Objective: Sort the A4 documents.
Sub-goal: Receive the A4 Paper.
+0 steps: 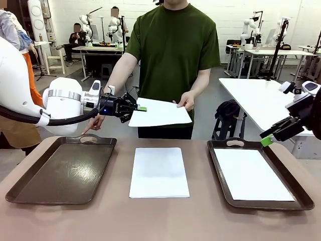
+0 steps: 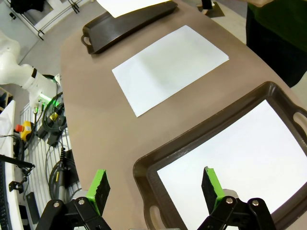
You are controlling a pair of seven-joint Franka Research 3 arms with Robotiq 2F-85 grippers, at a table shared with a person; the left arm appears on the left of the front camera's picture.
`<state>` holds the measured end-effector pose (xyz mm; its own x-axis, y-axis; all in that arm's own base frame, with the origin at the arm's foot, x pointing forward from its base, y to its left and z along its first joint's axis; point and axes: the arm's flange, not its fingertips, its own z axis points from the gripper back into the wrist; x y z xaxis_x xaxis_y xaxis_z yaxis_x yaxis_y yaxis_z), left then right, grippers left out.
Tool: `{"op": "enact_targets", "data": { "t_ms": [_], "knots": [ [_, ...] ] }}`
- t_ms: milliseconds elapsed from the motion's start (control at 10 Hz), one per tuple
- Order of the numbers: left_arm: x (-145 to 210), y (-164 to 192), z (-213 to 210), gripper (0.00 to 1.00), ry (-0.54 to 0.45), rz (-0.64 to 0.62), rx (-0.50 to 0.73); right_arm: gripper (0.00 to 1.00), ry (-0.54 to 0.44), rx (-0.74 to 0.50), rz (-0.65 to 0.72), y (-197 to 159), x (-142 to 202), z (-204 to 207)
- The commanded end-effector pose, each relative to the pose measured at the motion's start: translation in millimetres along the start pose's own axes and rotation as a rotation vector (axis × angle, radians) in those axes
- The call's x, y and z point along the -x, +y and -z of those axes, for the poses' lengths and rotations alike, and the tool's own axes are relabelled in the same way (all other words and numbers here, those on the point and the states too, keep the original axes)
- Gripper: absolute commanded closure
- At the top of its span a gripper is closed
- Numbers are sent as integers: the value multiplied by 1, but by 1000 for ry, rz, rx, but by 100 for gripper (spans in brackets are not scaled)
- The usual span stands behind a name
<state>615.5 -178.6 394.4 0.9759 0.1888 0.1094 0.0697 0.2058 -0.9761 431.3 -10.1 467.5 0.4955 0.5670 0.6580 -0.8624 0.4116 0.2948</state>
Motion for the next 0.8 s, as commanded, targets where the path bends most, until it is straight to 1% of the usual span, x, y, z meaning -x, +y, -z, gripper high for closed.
{"op": "enact_targets", "data": {
  "t_ms": [0, 100, 200, 300, 700],
  "knots": [
    [-4, 3, -1, 100, -7, 21, 28, 0, 4, 0, -9, 0, 2, 2],
    [-4, 3, -1, 100, -19, 16, 35, 0, 4, 0, -9, 0, 2, 2],
    [-5, 0, -2, 100, -5, 26, 39, 0, 4, 0, -9, 0, 2, 2],
    [-1, 0, -1, 100, -2, 0, 0, 0, 4, 0, -9, 0, 2, 2],
    [-1, 0, -1, 100, -2, 0, 0, 0, 4, 0, -9, 0, 2, 2]
  ]
}}
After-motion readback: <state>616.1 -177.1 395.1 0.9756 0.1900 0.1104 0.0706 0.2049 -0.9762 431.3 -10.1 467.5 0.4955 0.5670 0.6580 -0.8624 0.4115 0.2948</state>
